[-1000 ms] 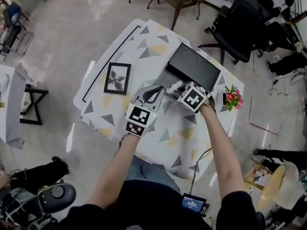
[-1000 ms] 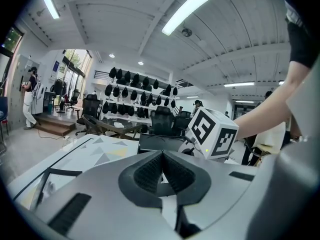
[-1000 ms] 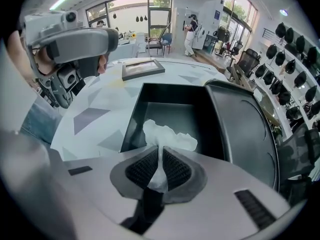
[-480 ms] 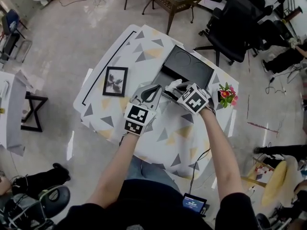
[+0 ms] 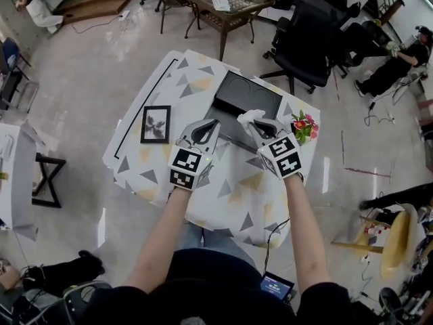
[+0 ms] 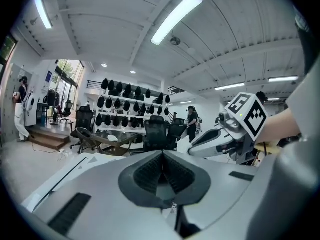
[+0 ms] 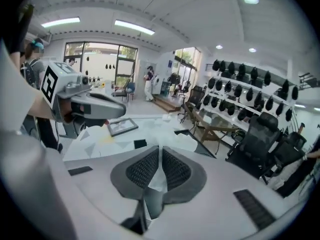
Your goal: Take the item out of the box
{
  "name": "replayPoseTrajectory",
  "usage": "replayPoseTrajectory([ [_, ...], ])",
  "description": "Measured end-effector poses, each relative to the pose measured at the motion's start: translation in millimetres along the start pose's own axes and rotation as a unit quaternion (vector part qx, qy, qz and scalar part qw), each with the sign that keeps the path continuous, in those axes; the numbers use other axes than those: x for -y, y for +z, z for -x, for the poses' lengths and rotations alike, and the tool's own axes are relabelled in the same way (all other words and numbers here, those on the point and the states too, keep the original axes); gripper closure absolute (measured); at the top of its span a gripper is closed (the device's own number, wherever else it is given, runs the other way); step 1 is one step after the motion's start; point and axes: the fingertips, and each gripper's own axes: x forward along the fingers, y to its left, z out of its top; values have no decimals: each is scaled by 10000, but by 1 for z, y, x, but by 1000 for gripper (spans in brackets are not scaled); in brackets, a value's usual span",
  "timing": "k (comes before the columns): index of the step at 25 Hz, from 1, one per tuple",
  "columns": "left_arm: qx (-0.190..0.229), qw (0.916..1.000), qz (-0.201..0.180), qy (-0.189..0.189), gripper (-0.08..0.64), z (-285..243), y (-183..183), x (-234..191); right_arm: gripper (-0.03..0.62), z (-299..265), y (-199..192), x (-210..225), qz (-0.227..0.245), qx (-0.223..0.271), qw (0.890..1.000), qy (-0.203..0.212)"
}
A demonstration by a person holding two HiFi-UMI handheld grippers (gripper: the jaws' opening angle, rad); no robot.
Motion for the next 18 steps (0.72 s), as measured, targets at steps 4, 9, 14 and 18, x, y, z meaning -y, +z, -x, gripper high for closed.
replayPoseTrajectory([
  [4,99,9999,-79,-16,540,11,12,7,566,43,13,6,-552,906,9922,-652],
  [9,144,9997,-179,-74,540,20,20,18,566,94,16,3,-1155,1875,9663,-1329],
  [14,271,9994,-167,-121,540,24,29,29,566,132,10,-3,-1503,2422,9408,-1836],
  [18,423,9990,-66,-163,540,24,38,35,566,149,2,-3,-1721,2649,9241,-2148],
])
